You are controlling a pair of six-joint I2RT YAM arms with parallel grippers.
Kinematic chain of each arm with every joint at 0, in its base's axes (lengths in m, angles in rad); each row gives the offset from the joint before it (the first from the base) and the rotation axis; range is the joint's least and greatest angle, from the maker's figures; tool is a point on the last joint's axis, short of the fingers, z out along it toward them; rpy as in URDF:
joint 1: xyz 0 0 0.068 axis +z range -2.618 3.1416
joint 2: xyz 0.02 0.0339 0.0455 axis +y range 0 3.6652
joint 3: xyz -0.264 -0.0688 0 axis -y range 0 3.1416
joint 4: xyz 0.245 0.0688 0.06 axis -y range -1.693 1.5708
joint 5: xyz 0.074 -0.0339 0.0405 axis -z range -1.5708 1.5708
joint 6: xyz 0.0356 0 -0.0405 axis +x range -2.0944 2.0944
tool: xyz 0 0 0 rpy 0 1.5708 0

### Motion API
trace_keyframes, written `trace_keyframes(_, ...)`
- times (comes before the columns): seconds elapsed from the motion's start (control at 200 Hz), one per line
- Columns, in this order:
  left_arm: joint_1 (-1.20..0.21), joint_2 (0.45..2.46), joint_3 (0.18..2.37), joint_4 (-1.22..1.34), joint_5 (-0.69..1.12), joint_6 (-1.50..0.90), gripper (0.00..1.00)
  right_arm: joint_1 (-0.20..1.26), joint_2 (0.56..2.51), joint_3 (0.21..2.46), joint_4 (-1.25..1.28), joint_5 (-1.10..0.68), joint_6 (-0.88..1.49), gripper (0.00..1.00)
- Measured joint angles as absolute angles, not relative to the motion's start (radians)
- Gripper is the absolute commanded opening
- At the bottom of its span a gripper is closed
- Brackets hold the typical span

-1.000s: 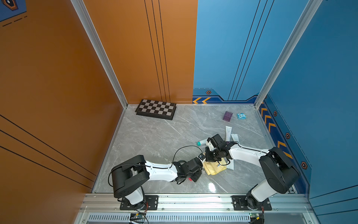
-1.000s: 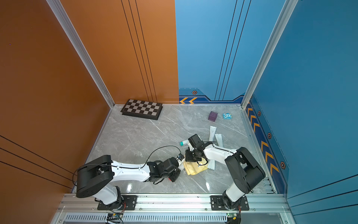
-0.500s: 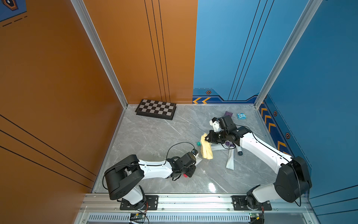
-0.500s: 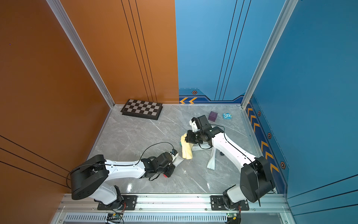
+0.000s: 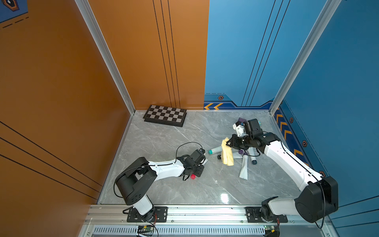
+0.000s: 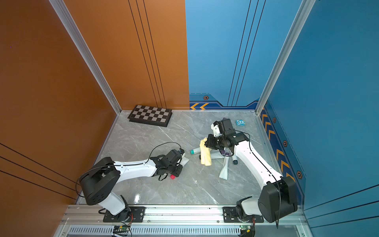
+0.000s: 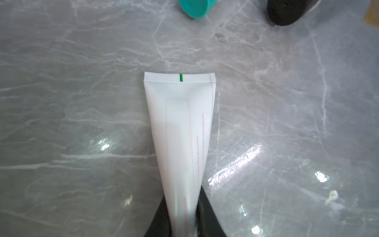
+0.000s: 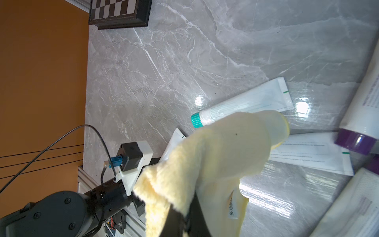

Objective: Wipe the surface of the toothpaste tube
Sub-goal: Move the toothpaste to the center of the board.

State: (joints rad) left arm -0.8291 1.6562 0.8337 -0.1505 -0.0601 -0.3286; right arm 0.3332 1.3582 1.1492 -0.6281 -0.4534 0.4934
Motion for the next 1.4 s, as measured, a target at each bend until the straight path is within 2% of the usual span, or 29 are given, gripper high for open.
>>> trace_keyframes(0.5,-0.68,1.867,1.095,-0.188,-0.059,-0.307,0.22,0.318,1.291,1.121,-0.656,-0.472,0.471,0.0)
trace_keyframes(0.851,-0.669,2.058,1.353,-0.202,-0.01,-0.262,0.25,0.35,1.275,1.053,-0.659,-0.471,0.466,0.0)
trace_keyframes(0.926,-0.669,2.075,1.377,-0.201,0.004,-0.257,0.32,0.368,1.263,1.033,-0.664,-0.471,0.463,0.0)
trace_keyframes(0.986,-0.666,2.079,1.383,-0.2,0.014,-0.257,0.44,0.385,1.253,1.02,-0.667,-0.469,0.459,0.0)
trace_keyframes(1.156,-0.657,2.041,1.351,-0.209,0.031,-0.263,1.0,0.461,1.227,1.005,-0.689,-0.44,0.447,0.0)
trace_keyframes(1.281,-0.627,1.912,1.257,-0.245,0.021,-0.275,0.99,0.562,1.23,1.004,-0.699,-0.381,0.444,0.0)
trace_keyframes(1.401,-0.587,1.706,1.166,-0.26,-0.007,-0.306,0.99,0.685,1.267,1.004,-0.698,-0.308,0.449,0.0)
